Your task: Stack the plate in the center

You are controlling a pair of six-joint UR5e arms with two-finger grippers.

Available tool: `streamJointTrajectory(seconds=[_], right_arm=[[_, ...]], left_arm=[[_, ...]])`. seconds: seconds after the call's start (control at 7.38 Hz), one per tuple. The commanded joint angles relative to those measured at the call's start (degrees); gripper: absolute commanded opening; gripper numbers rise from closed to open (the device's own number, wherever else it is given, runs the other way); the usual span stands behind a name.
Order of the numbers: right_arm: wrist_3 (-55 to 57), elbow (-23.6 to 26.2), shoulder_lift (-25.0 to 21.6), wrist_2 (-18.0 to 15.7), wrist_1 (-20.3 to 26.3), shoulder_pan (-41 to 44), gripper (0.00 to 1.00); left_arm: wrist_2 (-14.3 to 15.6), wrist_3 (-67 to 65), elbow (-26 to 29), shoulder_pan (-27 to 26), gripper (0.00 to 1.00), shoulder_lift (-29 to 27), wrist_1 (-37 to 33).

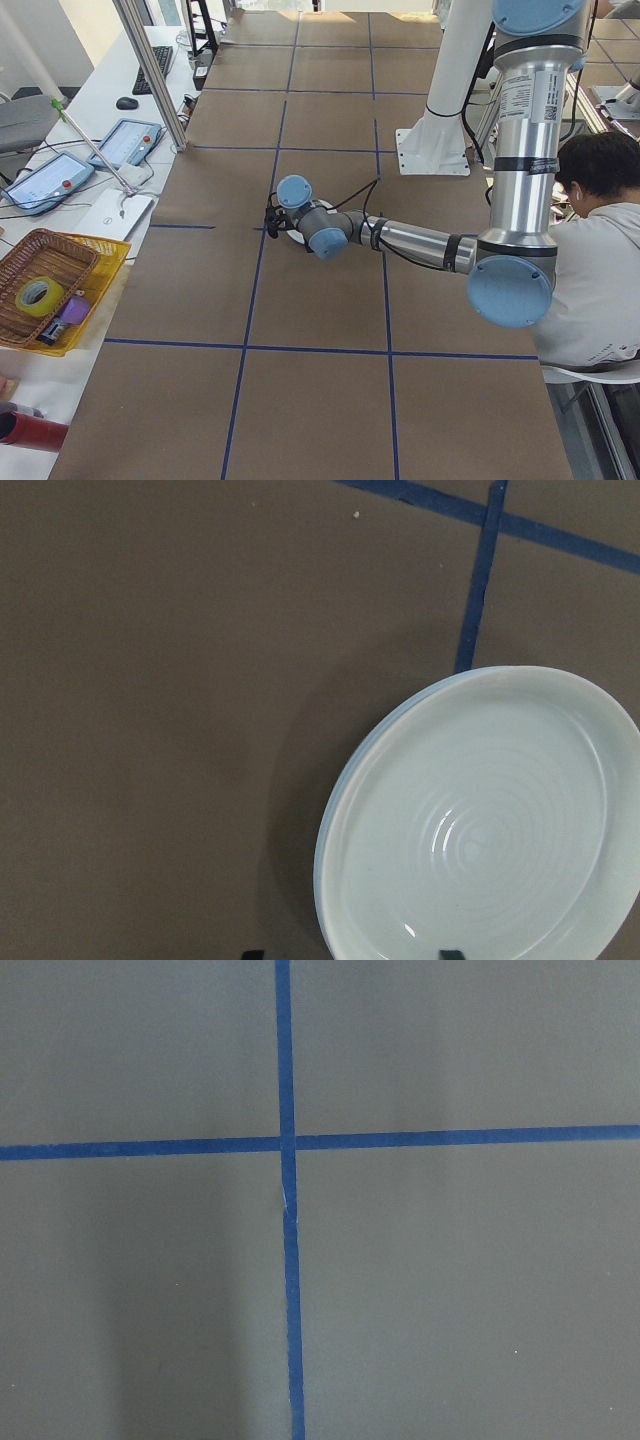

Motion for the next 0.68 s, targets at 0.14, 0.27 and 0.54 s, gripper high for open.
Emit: streamJointTrajectory(seconds=[0.14,0.27,0.54], right_arm=[[0.06,0.00,0.00,0.02,-0.04,-0.04,1.00],[0.06,0.00,0.00,-0.07,-0.04,-0.04,1.00],[-0.03,0.00,0.00,-0.07,-0.04,-0.04,1.00]], left_arm=[[0.42,29.50,-0.15,-12.27,1.00,3.20,16.36],[4.17,40.76,-0.59,-16.93,1.00,3.11,24.63],[10.34,60.31,-0.77,-26.35,1.00,2.68,41.85]])
